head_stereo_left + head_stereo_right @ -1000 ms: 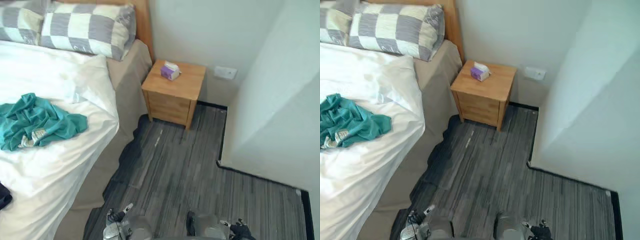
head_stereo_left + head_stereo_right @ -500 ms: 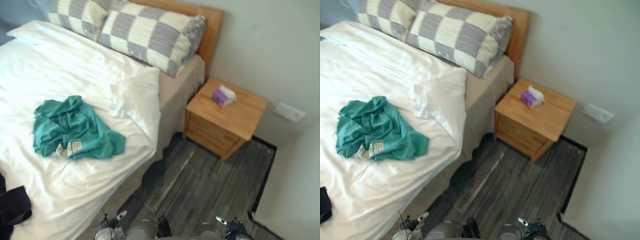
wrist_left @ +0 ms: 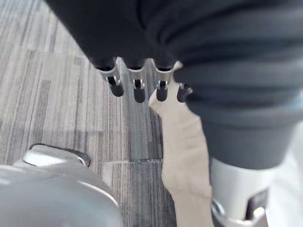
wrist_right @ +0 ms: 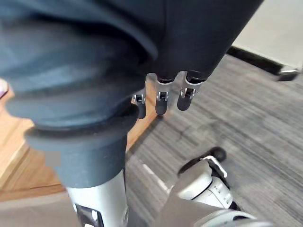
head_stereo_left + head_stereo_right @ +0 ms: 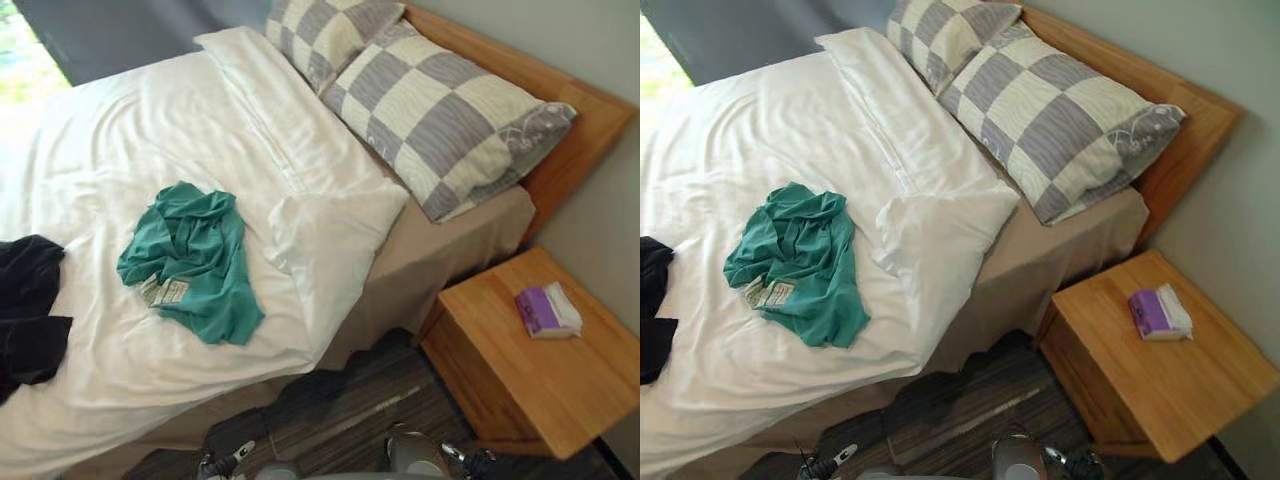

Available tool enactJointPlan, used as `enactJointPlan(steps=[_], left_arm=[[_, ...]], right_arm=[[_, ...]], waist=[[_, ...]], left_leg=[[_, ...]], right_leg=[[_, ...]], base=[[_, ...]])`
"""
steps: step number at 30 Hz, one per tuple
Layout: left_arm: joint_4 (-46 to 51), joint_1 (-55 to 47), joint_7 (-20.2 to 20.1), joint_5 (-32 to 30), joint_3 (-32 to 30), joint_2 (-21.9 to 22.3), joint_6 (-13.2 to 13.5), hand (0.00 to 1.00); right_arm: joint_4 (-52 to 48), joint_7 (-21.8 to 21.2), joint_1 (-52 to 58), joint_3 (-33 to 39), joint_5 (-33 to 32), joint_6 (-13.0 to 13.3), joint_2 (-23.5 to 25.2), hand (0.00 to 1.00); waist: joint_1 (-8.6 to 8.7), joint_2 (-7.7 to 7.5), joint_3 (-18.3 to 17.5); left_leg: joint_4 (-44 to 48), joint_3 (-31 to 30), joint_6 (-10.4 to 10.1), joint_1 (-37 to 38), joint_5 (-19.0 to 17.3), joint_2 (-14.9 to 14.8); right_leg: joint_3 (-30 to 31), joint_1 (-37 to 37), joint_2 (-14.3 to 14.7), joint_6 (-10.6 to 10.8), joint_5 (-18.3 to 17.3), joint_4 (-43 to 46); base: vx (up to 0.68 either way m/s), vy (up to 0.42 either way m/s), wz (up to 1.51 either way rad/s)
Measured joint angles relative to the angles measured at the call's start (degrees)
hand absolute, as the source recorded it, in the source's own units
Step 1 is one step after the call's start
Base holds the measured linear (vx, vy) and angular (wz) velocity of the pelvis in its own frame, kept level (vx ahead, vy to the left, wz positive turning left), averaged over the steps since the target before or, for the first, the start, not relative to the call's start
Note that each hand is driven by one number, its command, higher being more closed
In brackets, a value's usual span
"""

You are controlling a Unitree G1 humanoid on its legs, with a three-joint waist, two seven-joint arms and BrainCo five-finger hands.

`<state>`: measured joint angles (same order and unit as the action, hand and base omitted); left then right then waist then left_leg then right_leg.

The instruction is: Tidy the bed and pick cloth on bed and put in laundry

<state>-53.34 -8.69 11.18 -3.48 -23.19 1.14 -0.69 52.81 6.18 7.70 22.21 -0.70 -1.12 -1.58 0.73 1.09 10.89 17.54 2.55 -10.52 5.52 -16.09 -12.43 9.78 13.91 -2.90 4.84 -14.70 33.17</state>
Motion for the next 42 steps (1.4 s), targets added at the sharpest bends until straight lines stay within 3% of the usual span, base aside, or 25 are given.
enactJointPlan(steps=[2,3,5,6,7,8,10,11,13,16,17,22,25,28,33,37,42], left_arm=[[0.0,0.0,0.0,-0.2,-0.1,0.6,0.0,0.00],[0.5,-0.1,0.0,-0.7,-0.5,0.7,0.0,0.00],[0.6,-0.1,0.1,-0.7,-1.4,0.7,-0.1,0.00],[0.6,-0.3,0.2,-0.7,-1.7,0.6,-0.3,0.00],[0.6,-0.4,0.2,-0.7,-1.7,0.6,-0.4,0.00],[0.6,-0.6,0.2,-0.7,-1.7,0.0,-0.5,0.00],[0.1,-0.2,0.2,-1.7,-0.5,-0.8,-1.4,0.00],[-0.7,-0.2,0.2,-2.3,0.7,-1.3,-1.5,0.00],[-1.5,-0.3,0.1,-3.5,1.3,-1.6,-1.7,0.00],[-2.9,-0.9,0.1,-4.6,3.5,-2.1,-2.4,0.00],[-3.4,-1.3,0.0,-5.2,5.1,-2.7,-2.5,0.00],[-3.5,-1.8,-0.1,-6.2,9.9,-5.0,-2.4,0.00],[-3.5,-1.6,-0.7,-6.2,10.7,-6.2,-1.9,0.00],[-3.5,-1.6,-1.1,-6.2,12.5,-6.9,-1.5,0.00],[-3.4,-1.5,-1.1,-6.2,13.7,-6.4,-1.1,0.00],[-2.7,-0.2,-1.0,-6.2,14.1,-6.5,0.1,0.00],[-2.3,1.5,-1.0,-6.1,14.2,-6.7,1.2,0.00]], right_arm=[[-0.4,0.0,-0.1,-0.9,1.6,0.1,-0.3,0.00],[-0.4,-0.1,-0.5,-1.4,2.5,0.1,-0.6,0.00],[-0.1,0.1,-0.6,-1.4,2.6,0.0,-0.5,0.00],[0.1,0.3,-0.4,-0.4,2.5,-0.4,0.0,0.00],[0.1,0.4,-0.3,0.4,2.4,-0.4,0.2,0.00],[0.3,0.8,-0.4,2.7,2.4,-0.5,0.7,0.00],[1.0,1.6,-0.5,6.3,0.8,-0.5,1.1,0.00],[1.0,1.8,-0.5,8.2,0.0,-0.5,1.0,0.00],[-0.5,2.7,-0.9,13.0,-2.2,-0.5,0.9,0.00],[-10.3,5.0,-0.3,20.1,-3.4,-1.0,-0.4,0.00],[-16.1,6.5,-0.3,21.4,-3.0,-1.3,-2.7,0.00],[-27.8,10.8,-5.9,24.3,1.7,-1.0,-16.9,0.00],[-29.3,11.2,-12.9,20.1,5.3,0.4,-23.0,0.00],[-30.6,11.1,-19.9,13.2,8.5,0.8,-27.4,0.00],[-30.8,11.1,-30.5,3.1,10.5,1.2,-31.4,0.00],[-30.8,11.1,-40.6,-4.3,11.6,1.9,-36.4,0.00],[-29.6,11.3,-51.2,-12.5,12.4,3.4,-40.5,0.00]], waist=[[-0.16,0.29,-0.2],[-0.12,0.94,-0.7],[0.01,0.65,-0.6],[0.32,0.47,-0.6],[0.76,0.48,-0.6],[1.46,-0.25,-0.3],[1.93,-0.28,-0.3],[2.49,-0.25,-0.3],[3.12,-0.29,-0.3],[4.31,0.17,-1.3],[5.42,0.11,-1.2],[6.50,-1.25,-1.4],[6.59,-2.36,-1.2],[6.52,-2.28,-1.0],[6.20,-0.60,1.4],[6.03,0.77,6.3],[4.78,2.27,9.5]], left_leg=[[-1.1,-0.5,-0.6,-1.2,1.7,-1.5],[-1.6,-0.7,-0.3,-3.0,3.5,-2.6],[-2.0,1.9,0.3,-3.8,6.2,-3.5],[-3.4,10.5,2.2,-3.4,9.3,-4.8],[-4.4,14.6,2.2,-2.4,10.8,-5.3],[-1.9,23.5,4.2,-2.0,10.1,-6.7],[3.6,31.5,6.5,-1.9,7.7,-7.2],[2.3,33.2,6.6,-1.3,7.7,-6.7],[-5.1,33.7,4.4,0.2,10.6,-3.3],[-13.5,33.5,4.8,0.4,13.8,0.8],[-16.5,33.0,5.5,0.8,15.3,2.4],[-21.6,32.1,6.7,2.4,18.3,5.4],[-22.0,31.6,6.8,2.3,18.8,5.4],[-22.9,30.7,7.0,1.7,19.4,5.6],[-22.8,29.3,7.4,-0.8,20.3,5.6],[-22.6,27.9,8.0,-5.4,22.0,5.4],[-21.6,27.1,8.4,-10.3,22.8,5.3]], right_leg=[[-2.4,0.1,0.5,-1.3,-1.1,0.2],[-4.4,0.3,0.8,-1.6,-1.1,-0.6],[-6.9,-0.4,0.5,-2.9,-0.3,-2.2],[-9.5,-2.7,-0.2,-3.6,0.1,-4.3],[-10.6,-3.8,-0.4,-4.0,0.4,-5.4],[-13.5,-5.4,-1.3,-5.1,0.9,-7.3],[-16.6,-7.8,-3.1,-5.6,1.3,-8.3],[-17.9,-8.7,-3.8,-4.7,1.1,-8.8],[-18.2,-9.6,-5.1,-2.9,2.1,-11.2],[-17.4,-10.3,-5.8,-1.3,5.0,-16.4],[-17.4,-10.5,-6.3,-0.9,6.4,-17.7],[-17.4,-11.8,-7.2,-0.8,9.4,-20.1],[-17.5,-11.9,-7.1,-0.8,9.6,-20.4],[-17.6,-11.7,-7.0,-0.8,9.6,-20.5],[-18.3,-9.9,-7.1,-0.9,9.7,-20.3],[-19.2,-5.2,-7.1,-1.8,10.4,-19.0],[-19.7,-0.9,-7.0,-2.2,11.0,-18.3]], base=[[-0.09,-0.310,0.81],[-0.14,-0.271,0.72],[-0.12,-0.164,0.78],[-0.12,-0.131,0.89],[-0.16,-0.129,1.06],[-0.15,-0.091,0.80],[-0.12,-0.027,0.94],[-0.10,0.024,0.88],[-0.09,0.096,0.46],[-0.01,0.127,0.25],[0.05,0.141,0.25],[0.06,0.084,0.12],[0.02,0.002,0.05],[-0.01,-0.001,0.17],[-0.03,0.002,0.16],[-0.05,-0.004,0.16],[-0.02,-0.012,0.08]])
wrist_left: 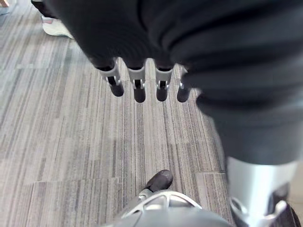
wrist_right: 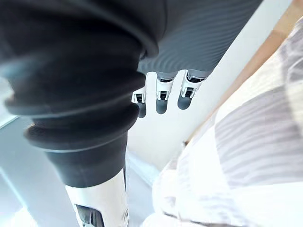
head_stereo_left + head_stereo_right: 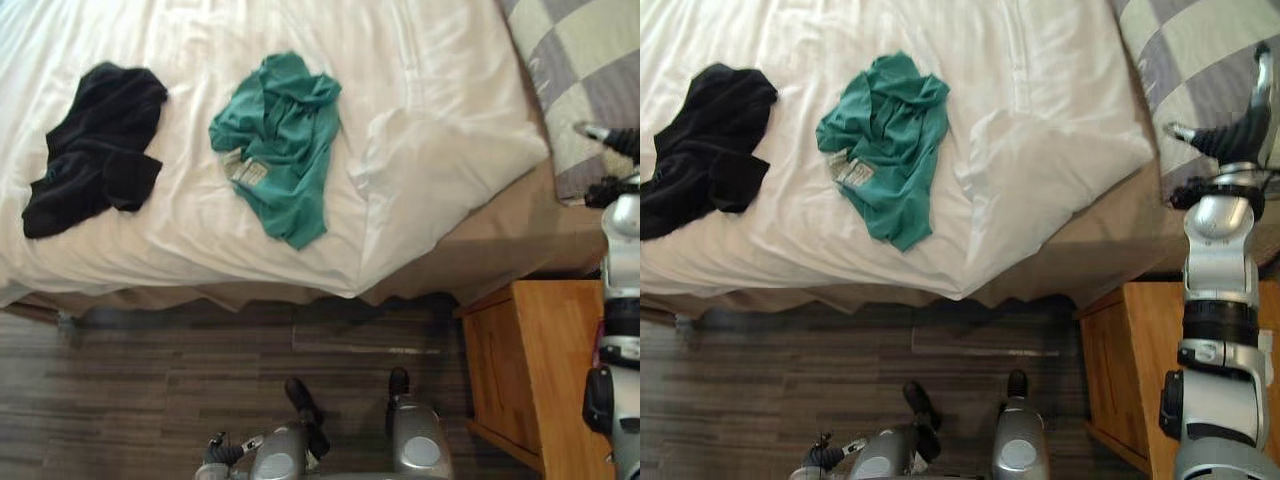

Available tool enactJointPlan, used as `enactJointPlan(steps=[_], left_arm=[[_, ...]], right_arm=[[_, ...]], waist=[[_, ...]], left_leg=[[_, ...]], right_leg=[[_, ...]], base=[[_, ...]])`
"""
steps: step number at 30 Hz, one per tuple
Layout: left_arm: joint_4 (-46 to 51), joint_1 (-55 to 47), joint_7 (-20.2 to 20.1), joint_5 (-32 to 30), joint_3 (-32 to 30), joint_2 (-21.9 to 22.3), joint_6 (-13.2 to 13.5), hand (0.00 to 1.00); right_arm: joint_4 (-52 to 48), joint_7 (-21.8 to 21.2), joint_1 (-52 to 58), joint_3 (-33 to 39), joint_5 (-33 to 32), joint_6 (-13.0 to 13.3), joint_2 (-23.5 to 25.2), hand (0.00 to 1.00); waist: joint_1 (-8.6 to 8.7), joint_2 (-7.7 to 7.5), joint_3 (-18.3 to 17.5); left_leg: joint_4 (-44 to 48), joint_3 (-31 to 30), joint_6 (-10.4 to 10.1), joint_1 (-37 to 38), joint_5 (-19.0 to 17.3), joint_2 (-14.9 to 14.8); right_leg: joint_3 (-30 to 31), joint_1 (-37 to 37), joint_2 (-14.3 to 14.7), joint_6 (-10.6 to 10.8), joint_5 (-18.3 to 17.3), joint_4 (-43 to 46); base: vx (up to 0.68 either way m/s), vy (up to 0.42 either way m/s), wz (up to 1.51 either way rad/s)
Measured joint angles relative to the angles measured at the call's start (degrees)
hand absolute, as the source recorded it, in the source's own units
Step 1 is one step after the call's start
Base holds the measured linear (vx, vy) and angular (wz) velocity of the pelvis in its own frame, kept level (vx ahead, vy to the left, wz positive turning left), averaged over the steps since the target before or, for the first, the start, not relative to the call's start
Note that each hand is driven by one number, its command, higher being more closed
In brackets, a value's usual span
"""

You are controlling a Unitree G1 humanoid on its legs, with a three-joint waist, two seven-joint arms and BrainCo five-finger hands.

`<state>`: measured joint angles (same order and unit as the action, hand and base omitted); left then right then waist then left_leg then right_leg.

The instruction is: Tidy the bed and pick cloth on bed and put in laundry

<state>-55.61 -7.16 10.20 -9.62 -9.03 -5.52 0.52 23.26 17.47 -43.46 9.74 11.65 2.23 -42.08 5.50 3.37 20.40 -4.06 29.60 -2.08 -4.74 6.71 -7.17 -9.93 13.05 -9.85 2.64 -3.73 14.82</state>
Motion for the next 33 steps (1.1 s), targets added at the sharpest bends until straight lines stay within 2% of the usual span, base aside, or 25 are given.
enactJointPlan(steps=[2,6,9,13,19,20,22,24,26,33], left_arm=[[0.1,0.9,0.1,0.1,0.1,-0.3,0.2,0.00],[0.5,2.6,0.4,0.9,0.8,-1.1,0.8,0.00],[1.3,4.6,1.2,2.7,2.6,-1.4,1.6,0.00],[1.5,5.7,1.4,4.1,4.5,-1.4,2.3,0.00],[1.3,6.3,1.5,4.6,6.4,-1.3,2.5,0.00],[1.2,6.6,1.5,4.6,6.9,-1.3,2.5,0.00],[0.5,8.2,1.5,4.6,7.5,-1.3,2.5,0.00],[0.0,9.8,1.4,4.8,8.6,-1.3,2.6,0.00],[-0.7,11.2,1.4,4.9,9.5,-1.3,2.6,0.00],[-1.2,12.5,0.9,5.0,11.2,-1.4,3.1,0.00]], right_arm=[[0.9,0.0,-4.7,-3.1,0.0,0.1,-1.4,0.00],[5.0,-0.2,-10.4,-6.5,0.2,0.3,-2.2,0.00],[7.6,-0.2,-11.8,-9.1,0.3,0.1,-2.4,0.00],[8.7,-0.3,-12.9,-11.4,1.1,0.1,-2.3,0.00],[13.9,-1.6,-13.2,-14.3,2.5,0.1,-0.7,0.00],[14.6,-1.6,-12.9,-14.5,2.5,0.2,-0.6,1.00],[17.4,-2.3,-12.4,-15.3,2.7,0.8,-0.6,1.00],[20.8,-2.9,-12.3,-15.8,3.8,1.7,-0.2,1.00],[23.9,-3.7,-12.9,-16.3,5.0,2.8,0.0,1.00],[28.3,-7.7,-13.6,-16.3,7.0,3.1,0.0,1.00]], waist=[[-0.05,0.77,2.3],[-0.69,1.72,4.5],[-2.53,2.47,5.8],[-3.19,3.57,6.7],[-4.14,4.03,6.9],[-4.36,4.22,7.0],[-4.95,4.54,7.1],[-4.91,5.18,7.4],[-4.93,5.22,7.4],[-4.93,5.23,7.4]], left_leg=[[0.1,-1.2,0.2,-1.5,0.5,0.0],[0.1,-2.6,0.6,-4.1,1.3,0.1],[0.1,-3.6,0.6,-5.9,1.9,0.1],[0.1,-5.2,0.9,-7.7,2.5,0.3],[0.0,-6.1,0.8,-8.6,2.9,0.4],[0.0,-6.1,0.6,-8.8,3.1,0.4],[-0.2,-6.2,0.6,-9.7,3.7,0.4],[-1.3,-6.9,0.7,-10.0,4.7,0.5],[-1.3,-7.2,0.5,-10.0,5.0,0.7],[-1.3,-8.0,0.6,-9.2,5.5,0.8]], right_leg=[[-0.9,0.8,-0.1,-0.3,0.2,0.0],[-1.4,2.6,-0.2,-0.5,0.6,0.0],[-2.1,3.6,-0.3,-0.5,0.7,0.2],[-2.5,4.7,-0.5,-0.5,0.7,0.6],[-2.3,5.4,-0.6,-0.5,0.6,1.2],[-2.3,5.7,-0.6,-0.5,0.6,1.3],[-2.2,7.2,-0.7,-0.4,0.6,2.3],[-2.6,7.8,-0.7,-0.5,0.4,2.9],[-2.5,8.4,-1.0,-0.4,-0.1,4.4],[-2.4,8.3,-1.4,-0.3,-1.3,6.8]], base=[[0.02,-0.008,0.24],[0.02,-0.003,0.20],[0.02,-0.004,0.16],[0.04,-0.007,0.21],[0.02,-0.005,0.09],[0.00,0.000,0.00],[-0.01,-0.014,0.02],[-0.02,-0.029,0.10],[-0.03,-0.029,0.07],[-0.03,-0.054,0.06]])
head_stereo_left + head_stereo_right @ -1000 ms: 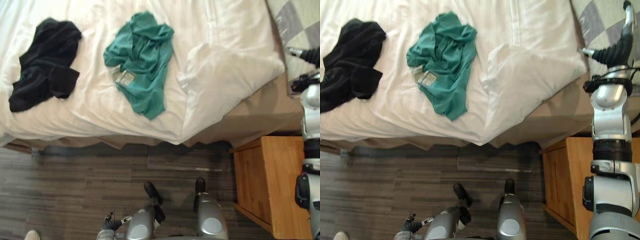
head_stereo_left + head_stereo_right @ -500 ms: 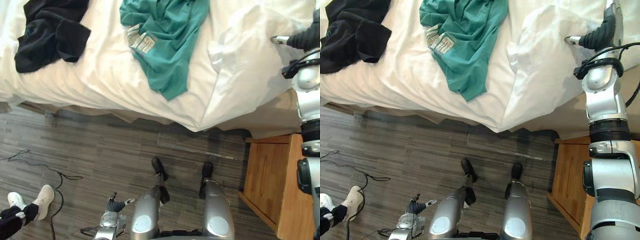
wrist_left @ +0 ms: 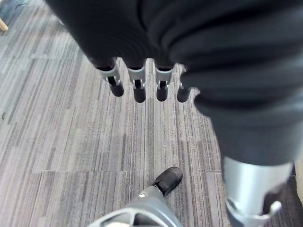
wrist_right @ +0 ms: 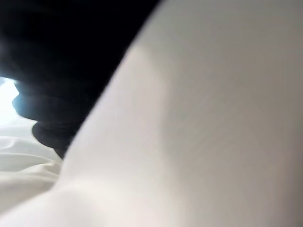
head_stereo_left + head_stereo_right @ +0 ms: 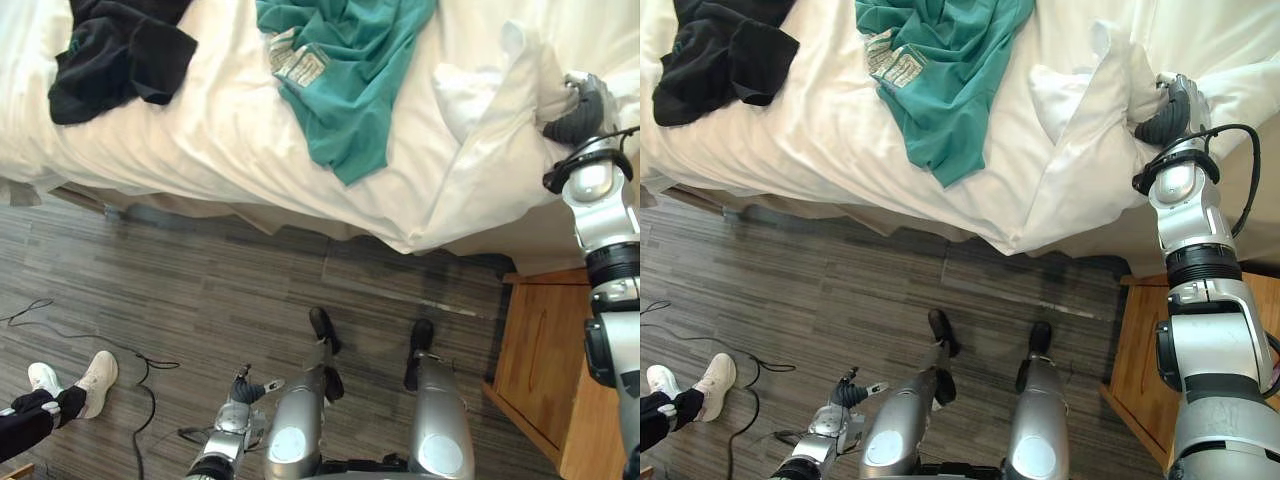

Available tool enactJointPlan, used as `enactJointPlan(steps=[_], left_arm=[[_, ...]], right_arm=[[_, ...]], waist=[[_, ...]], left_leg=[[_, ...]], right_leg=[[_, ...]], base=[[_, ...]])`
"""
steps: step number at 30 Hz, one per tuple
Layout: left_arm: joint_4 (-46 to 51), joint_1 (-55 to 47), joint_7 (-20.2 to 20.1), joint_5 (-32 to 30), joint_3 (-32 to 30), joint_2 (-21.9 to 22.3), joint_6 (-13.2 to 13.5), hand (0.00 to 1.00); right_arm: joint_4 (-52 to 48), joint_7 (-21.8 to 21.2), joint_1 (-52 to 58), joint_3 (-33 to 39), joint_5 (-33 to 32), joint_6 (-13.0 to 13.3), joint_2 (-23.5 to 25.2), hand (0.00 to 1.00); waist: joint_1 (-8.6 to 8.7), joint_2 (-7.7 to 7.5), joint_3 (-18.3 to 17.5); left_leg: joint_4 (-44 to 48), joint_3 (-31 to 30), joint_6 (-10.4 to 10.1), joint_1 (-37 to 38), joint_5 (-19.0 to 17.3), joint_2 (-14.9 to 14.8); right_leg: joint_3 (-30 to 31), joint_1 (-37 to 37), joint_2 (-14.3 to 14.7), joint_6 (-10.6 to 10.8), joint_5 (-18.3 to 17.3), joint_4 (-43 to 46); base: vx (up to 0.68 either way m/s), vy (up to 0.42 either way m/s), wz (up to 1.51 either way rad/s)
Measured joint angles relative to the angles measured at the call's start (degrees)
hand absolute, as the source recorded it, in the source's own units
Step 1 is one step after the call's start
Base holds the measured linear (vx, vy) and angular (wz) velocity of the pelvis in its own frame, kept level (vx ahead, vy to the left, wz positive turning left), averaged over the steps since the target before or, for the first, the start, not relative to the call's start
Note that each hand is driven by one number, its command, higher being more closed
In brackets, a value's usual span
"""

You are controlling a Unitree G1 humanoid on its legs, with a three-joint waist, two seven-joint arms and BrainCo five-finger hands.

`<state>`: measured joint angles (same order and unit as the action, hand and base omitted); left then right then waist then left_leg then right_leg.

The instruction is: Tidy the bed and pick cloth on bed and put in laundry

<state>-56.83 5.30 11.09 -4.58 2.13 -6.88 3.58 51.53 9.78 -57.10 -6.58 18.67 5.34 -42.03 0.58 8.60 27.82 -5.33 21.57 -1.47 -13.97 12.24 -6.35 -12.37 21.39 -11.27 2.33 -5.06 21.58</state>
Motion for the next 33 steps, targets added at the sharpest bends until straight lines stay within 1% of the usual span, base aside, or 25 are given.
enactJointPlan(steps=[2,5,8,10,12,13,14,15,16,17,18,20,23,25,27,28,29,30,31,33], left_arm=[[0.0,0.0,-0.6,0.0,0.0,0.0,0.0,0.00],[0.1,0.0,-1.2,0.0,0.0,0.0,0.0,0.00],[0.5,0.0,-2.1,0.0,-0.3,0.0,-0.1,0.00],[0.6,-0.3,-2.4,-0.1,-0.6,0.0,-0.3,0.00],[0.7,-0.9,-2.6,-0.4,-0.8,0.0,-0.7,0.00],[1.1,-2.4,-3.3,-0.9,-1.9,0.1,-0.8,0.00],[1.2,-3.5,-3.6,-1.5,-3.0,0.0,-1.0,0.00],[1.2,-3.8,-3.6,-1.9,-3.4,0.0,-1.2,0.00],[1.3,-4.6,-3.7,-2.6,-4.4,0.0,-1.3,0.00],[1.3,-5.1,-3.7,-3.0,-5.0,0.0,-1.7,0.00],[1.2,-5.4,-3.8,-3.1,-5.0,0.0,-1.9,0.00],[1.1,-6.6,-4.6,-4.2,-5.7,0.2,-2.2,0.00],[0.9,-7.0,-4.8,-5.1,-8.8,1.6,-3.1,0.00],[0.6,-7.0,-4.8,-5.1,-9.9,2.1,-3.3,0.00],[0.6,-7.1,-4.8,-5.1,-11.0,2.8,-3.2,0.00],[0.6,-7.2,-4.8,-5.1,-11.9,3.0,-3.3,0.00],[0.6,-7.2,-4.8,-5.1,-12.0,3.1,-3.3,0.00],[0.8,-7.6,-4.8,-5.1,-12.9,3.3,-3.2,0.00],[0.8,-8.2,-4.8,-5.1,-13.7,3.4,-3.3,0.00],[0.8,-8.9,-4.8,-5.1,-14.2,3.3,-3.3,0.00]], right_arm=[[0.1,-0.7,0.2,0.2,0.0,0.0,0.0,1.00],[-0.5,-1.9,2.8,2.7,0.0,-0.1,0.1,1.00],[-4.4,-2.4,8.4,5.3,-0.1,-0.2,0.2,1.00],[-7.2,-2.5,12.1,7.3,-0.4,-0.2,1.3,1.00],[-8.7,-2.8,16.1,8.5,-0.8,-0.2,2.3,1.00],[-9.2,-3.5,18.9,9.7,-1.2,-0.2,3.6,1.00],[-9.4,-4.0,21.7,10.7,-1.3,-0.2,4.3,0.00],[-9.4,-4.2,23.2,11.6,-1.3,-0.2,4.6,0.00],[-9.3,-4.6,25.8,13.5,-1.3,-0.3,5.4,0.00],[-9.2,-4.8,28.5,15.2,-1.3,-0.3,5.9,0.00],[-9.1,-4.9,29.8,16.0,-1.3,-0.3,6.0,0.00],[-8.3,-4.9,35.0,22.8,-1.8,-0.4,7.4,0.00],[-8.3,-4.9,39.2,30.3,-5.2,-0.5,8.7,0.00],[-9.1,-4.9,39.7,33.8,-7.5,-0.6,10.0,0.00],[-9.0,-4.8,41.6,37.7,-8.9,-1.9,11.5,0.00],[-8.6,-4.4,43.3,41.1,-10.1,-3.5,12.5,0.00],[-8.5,-4.2,44.2,42.6,-11.0,-4.1,12.7,0.00],[-8.5,-3.5,46.1,45.7,-12.3,-5.1,13.0,0.00],[-8.5,-2.6,47.2,48.7,-13.8,-5.9,13.0,0.00],[-8.6,-1.0,48.4,52.6,-15.6,-5.9,12.9,0.00]], waist=[[0.01,0.00,0.0],[0.03,-0.02,0.0],[0.16,-0.24,-0.1],[0.45,-0.92,-0.5],[0.69,-1.98,-1.2],[0.88,-3.23,-2.8],[0.94,-4.16,-4.3],[1.08,-4.48,-4.8],[1.33,-5.18,-5.5],[1.64,-5.45,-6.2],[1.74,-5.51,-6.8],[2.47,-5.50,-8.6],[3.31,-5.29,-9.7],[3.36,-5.17,-10.4],[3.37,-5.24,-10.8],[3.40,-5.31,-11.0],[3.43,-5.30,-11.0],[3.77,-5.32,-11.1],[4.72,-5.38,-11.2],[5.56,-5.61,-11.4]], left_leg=[[0.0,-0.1,0.1,0.5,0.1,0.1],[0.0,-0.2,0.1,2.0,0.1,0.3],[0.0,-0.2,0.1,3.8,0.1,0.4],[0.0,-0.1,0.0,4.8,0.0,0.5],[0.0,0.0,-0.2,6.2,-0.2,0.4],[0.0,0.4,-0.7,6.6,-0.5,0.4],[0.0,0.8,-1.1,7.1,-0.8,0.4],[0.0,0.9,-1.1,7.6,-0.9,0.4],[0.0,1.4,-1.6,8.8,-1.3,0.5],[0.0,2.1,-1.7,9.7,-1.6,0.5],[0.0,2.2,-1.5,9.9,-1.7,0.5],[0.0,2.6,-1.5,10.4,-2.0,0.4],[0.0,3.8,-1.1,11.4,-2.4,0.3],[-0.1,4.5,-1.4,11.9,-2.7,0.2],[-0.1,5.0,-1.4,12.4,-3.0,0.0],[-0.1,5.2,-1.4,12.6,-3.2,-0.3],[-0.1,5.3,-1.4,12.7,-3.2,-0.3],[-0.1,5.4,-1.4,12.8,-3.3,-0.3],[-0.1,5.7,-1.3,12.8,-3.5,-0.3],[-0.1,6.5,-1.6,13.2,-3.7,-0.4]], right_leg=[[0.0,-0.3,-0.2,0.0,-0.2,0.3],[0.0,-2.0,-0.3,0.1,-0.2,0.2],[0.0,-3.9,-0.5,0.4,-0.4,0.1],[0.2,-4.8,-0.5,0.6,-0.5,0.0],[0.2,-6.1,-0.5,0.7,-0.8,0.0],[0.5,-6.3,-0.5,0.7,-0.9,-0.3],[0.9,-6.8,-0.3,0.8,-1.0,-0.7],[1.1,-7.3,-0.3,0.8,-1.0,-0.9],[1.5,-8.3,-0.4,1.0,-1.1,-1.2],[2.0,-9.2,-0.2,1.2,-1.2,-1.8],[2.3,-9.2,-0.1,1.6,-1.4,-2.0],[3.2,-9.7,0.3,1.9,-1.4,-2.7],[4.0,-10.4,0.6,2.0,-1.3,-3.3],[4.8,-10.6,0.9,2.2,-1.2,-3.8],[4.8,-11.5,1.1,2.3,-1.1,-4.5],[4.8,-11.9,1.1,2.4,-1.1,-4.9],[4.8,-12.0,1.1,2.4,-1.0,-5.1],[5.0,-12.1,1.1,2.4,-0.8,-5.6],[5.3,-12.1,1.2,2.2,-0.4,-5.9],[5.9,-12.0,1.3,1.9,-0.1,-6.2]], base=[[0.00,-0.058,0.02],[0.02,-0.080,0.02],[0.02,-0.073,0.00],[0.01,-0.091,-0.04],[0.01,-0.072,-0.04],[0.02,-0.076,-0.13],[0.03,-0.073,-0.14],[0.04,-0.065,-0.16],[0.03,-0.051,-0.18],[0.02,-0.042,-0.20],[0.01,-0.033,-0.19],[0.02,-0.042,-0.13],[0.02,-0.036,-0.14],[0.03,-0.028,-0.20],[0.04,-0.042,-0.05],[0.04,-0.044,-0.02],[0.07,-0.049,-0.08],[0.06,-0.018,-0.13],[0.07,-0.012,-0.14],[0.06,-0.009,-0.22]])
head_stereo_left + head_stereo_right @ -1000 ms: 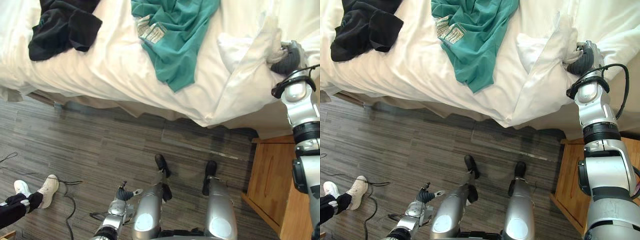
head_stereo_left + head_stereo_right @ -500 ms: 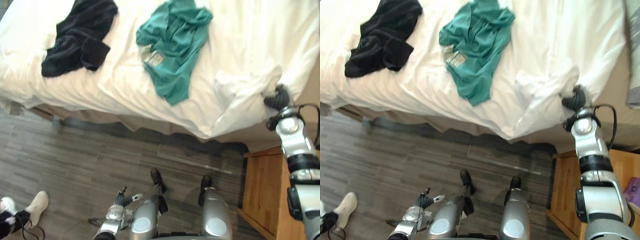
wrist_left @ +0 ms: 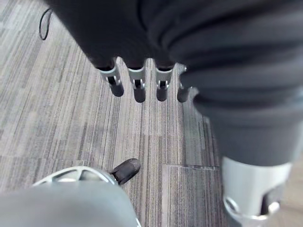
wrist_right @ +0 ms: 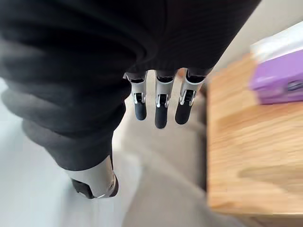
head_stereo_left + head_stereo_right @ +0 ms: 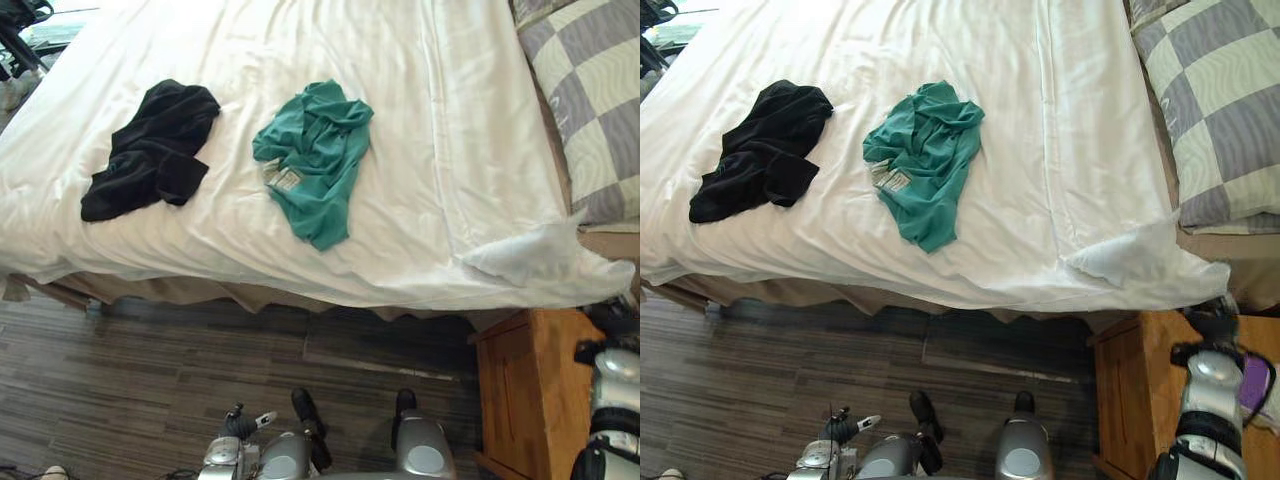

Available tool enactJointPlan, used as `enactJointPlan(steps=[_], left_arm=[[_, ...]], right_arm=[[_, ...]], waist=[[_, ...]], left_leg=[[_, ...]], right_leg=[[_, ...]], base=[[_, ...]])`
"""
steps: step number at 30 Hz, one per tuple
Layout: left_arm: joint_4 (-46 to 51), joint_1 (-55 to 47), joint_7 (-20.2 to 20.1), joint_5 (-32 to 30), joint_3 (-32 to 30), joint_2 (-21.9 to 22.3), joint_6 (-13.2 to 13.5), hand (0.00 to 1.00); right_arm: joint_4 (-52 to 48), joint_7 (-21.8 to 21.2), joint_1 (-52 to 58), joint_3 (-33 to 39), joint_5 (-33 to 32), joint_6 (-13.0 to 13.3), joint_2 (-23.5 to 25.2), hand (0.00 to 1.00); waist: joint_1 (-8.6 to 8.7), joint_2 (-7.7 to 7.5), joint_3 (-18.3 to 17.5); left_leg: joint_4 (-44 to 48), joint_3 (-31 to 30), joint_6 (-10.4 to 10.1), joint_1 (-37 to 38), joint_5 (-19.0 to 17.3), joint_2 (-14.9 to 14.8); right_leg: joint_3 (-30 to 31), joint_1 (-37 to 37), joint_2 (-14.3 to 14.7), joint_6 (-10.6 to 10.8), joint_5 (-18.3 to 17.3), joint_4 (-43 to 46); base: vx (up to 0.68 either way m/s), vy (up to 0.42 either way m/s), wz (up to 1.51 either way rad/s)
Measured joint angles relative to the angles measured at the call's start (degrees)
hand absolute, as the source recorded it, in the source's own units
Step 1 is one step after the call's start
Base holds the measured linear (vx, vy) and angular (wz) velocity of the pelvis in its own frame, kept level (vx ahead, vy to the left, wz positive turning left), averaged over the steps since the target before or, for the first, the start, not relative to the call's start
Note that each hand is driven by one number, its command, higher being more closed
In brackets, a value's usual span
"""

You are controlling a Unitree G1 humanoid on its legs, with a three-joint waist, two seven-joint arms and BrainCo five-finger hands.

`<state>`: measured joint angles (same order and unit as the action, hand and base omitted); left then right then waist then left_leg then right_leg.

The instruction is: Tidy the bed and pick cloth on bed and put in laundry

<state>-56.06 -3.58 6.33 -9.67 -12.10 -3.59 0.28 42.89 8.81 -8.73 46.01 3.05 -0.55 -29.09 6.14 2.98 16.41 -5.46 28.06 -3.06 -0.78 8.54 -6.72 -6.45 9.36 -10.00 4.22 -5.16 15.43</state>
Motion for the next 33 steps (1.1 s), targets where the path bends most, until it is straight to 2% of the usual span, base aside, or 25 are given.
enactJointPlan(steps=[5,6,9,12,15,18,21,22,23,24,26,28,31,33], left_arm=[[-0.2,-0.5,0.0,0.0,0.0,0.7,0.0,0.00],[-0.2,-0.5,0.0,0.0,0.1,0.9,0.0,0.00],[-0.2,-0.5,0.0,0.1,0.3,1.2,0.0,0.00],[-0.2,-0.7,0.1,0.1,0.8,1.0,0.0,0.00],[-0.2,-0.7,0.1,0.1,1.5,0.8,0.0,0.00],[0.1,-0.7,0.1,0.6,3.2,0.4,0.2,0.00],[1.5,-0.4,0.1,1.4,4.4,0.2,0.3,0.00],[1.5,0.1,0.2,2.1,5.3,0.0,0.4,0.00],[1.5,0.2,0.2,2.5,5.5,-0.1,0.4,0.00],[1.5,0.1,0.2,3.1,5.9,-0.4,0.7,0.00],[1.5,0.1,0.2,4.2,7.2,-1.0,1.0,0.00],[1.6,0.4,0.3,5.3,9.0,-1.4,1.6,0.00],[1.9,1.2,0.3,6.0,11.6,-1.4,2.6,0.00],[1.9,2.2,0.4,6.9,13.0,-1.3,2.8,0.00]], right_arm=[[-4.6,4.1,1.2,6.4,-2.6,0.0,-0.4,0.00],[-6.2,5.2,1.2,6.7,-2.8,0.0,-0.5,1.00],[-11.0,7.5,0.6,6.6,-3.3,0.2,-0.5,1.00],[-14.1,7.9,-2.4,2.4,-4.8,0.4,-0.6,1.00],[-15.3,7.3,-6.5,-6.0,-7.0,1.1,-0.6,1.00],[-15.3,5.6,-13.6,-14.3,-12.3,3.3,-0.7,1.00],[-15.3,3.8,-23.7,-20.2,-19.7,6.5,-3.4,1.00],[-15.3,3.2,-27.1,-22.0,-23.4,7.9,-5.3,1.00],[-15.3,3.2,-28.8,-22.8,-24.5,8.5,-5.9,1.00],[-15.3,2.7,-33.0,-25.1,-27.1,9.7,-6.4,1.00],[-15.3,2.1,-36.8,-27.3,-28.7,10.7,-6.4,1.00],[-15.1,2.1,-42.0,-29.5,-30.4,11.5,-6.6,1.00],[-14.7,2.3,-47.9,-32.2,-32.4,11.9,-6.8,1.00],[-12.9,2.6,-51.2,-33.1,-32.5,12.9,-7.0,1.00]], waist=[[0.93,-0.51,-1.8],[0.98,-0.16,-2.2],[1.07,-0.41,-2.4],[1.10,-0.71,-2.6],[1.08,-0.45,-2.7],[0.79,0.03,-2.4],[0.35,1.61,0.5],[-0.53,2.48,1.4],[-0.71,2.86,1.9],[-0.91,3.61,2.7],[-1.10,3.98,4.0],[-2.22,4.96,5.3],[-2.71,7.16,7.6],[-3.72,8.51,8.7]], left_leg=[[-0.4,1.9,-0.3,0.8,-0.6,-0.9],[-0.4,2.0,-0.3,0.9,-0.6,-1.0],[-0.4,1.8,-0.4,1.3,-0.7,-1.1],[-0.4,1.7,-0.5,1.0,-0.8,-1.1],[-0.4,1.5,-0.5,0.3,-0.8,-1.1],[-0.4,1.1,-0.5,-1.1,-0.8,-0.9],[-0.4,0.0,-0.2,-2.9,-0.5,-0.3],[-0.4,-0.1,0.0,-3.7,-0.4,-0.1],[-0.4,-0.1,0.2,-4.0,-0.3,0.0],[-0.4,-0.9,0.8,-5.2,0.2,0.0],[-0.4,-1.4,1.1,-6.2,0.6,-0.1],[-0.4,-1.6,1.6,-8.3,1.4,0.0],[-0.1,-2.8,1.9,-10.8,2.1,0.4],[0.0,-2.8,2.0,-12.6,2.4,0.8]], right_leg=[[1.6,-0.2,0.9,0.2,0.4,-1.4],[1.7,-0.4,1.1,0.3,0.6,-1.8],[1.6,-1.2,1.3,0.3,0.9,-2.4],[1.7,-1.3,1.5,0.3,1.8,-3.5],[1.7,-0.9,1.4,0.5,2.3,-4.0],[1.6,0.2,1.3,0.4,3.1,-4.4],[1.2,1.4,0.9,0.7,4.0,-4.7],[1.2,2.2,0.9,0.8,4.2,-4.6],[1.1,2.3,0.8,0.9,4.4,-4.6],[0.4,3.1,0.8,0.3,4.7,-4.5],[0.0,4.0,0.8,0.1,4.9,-4.2],[-0.2,6.3,0.7,0.0,5.0,-3.4],[-1.3,8.4,0.0,-0.1,4.9,-2.4],[-1.0,10.7,-0.4,-0.1,4.9,-1.4]], base=[[0.02,-0.019,-0.22],[0.02,-0.006,-0.10],[0.00,-0.001,-0.01],[-0.01,0.010,-0.03],[-0.01,0.012,0.03],[-0.02,0.020,0.06],[-0.02,0.024,0.11],[-0.01,0.015,0.07],[0.02,-0.005,0.14],[0.05,-0.026,0.21],[0.03,-0.029,0.15],[0.03,-0.039,0.08],[0.05,-0.027,0.21],[0.04,-0.016,0.11]])
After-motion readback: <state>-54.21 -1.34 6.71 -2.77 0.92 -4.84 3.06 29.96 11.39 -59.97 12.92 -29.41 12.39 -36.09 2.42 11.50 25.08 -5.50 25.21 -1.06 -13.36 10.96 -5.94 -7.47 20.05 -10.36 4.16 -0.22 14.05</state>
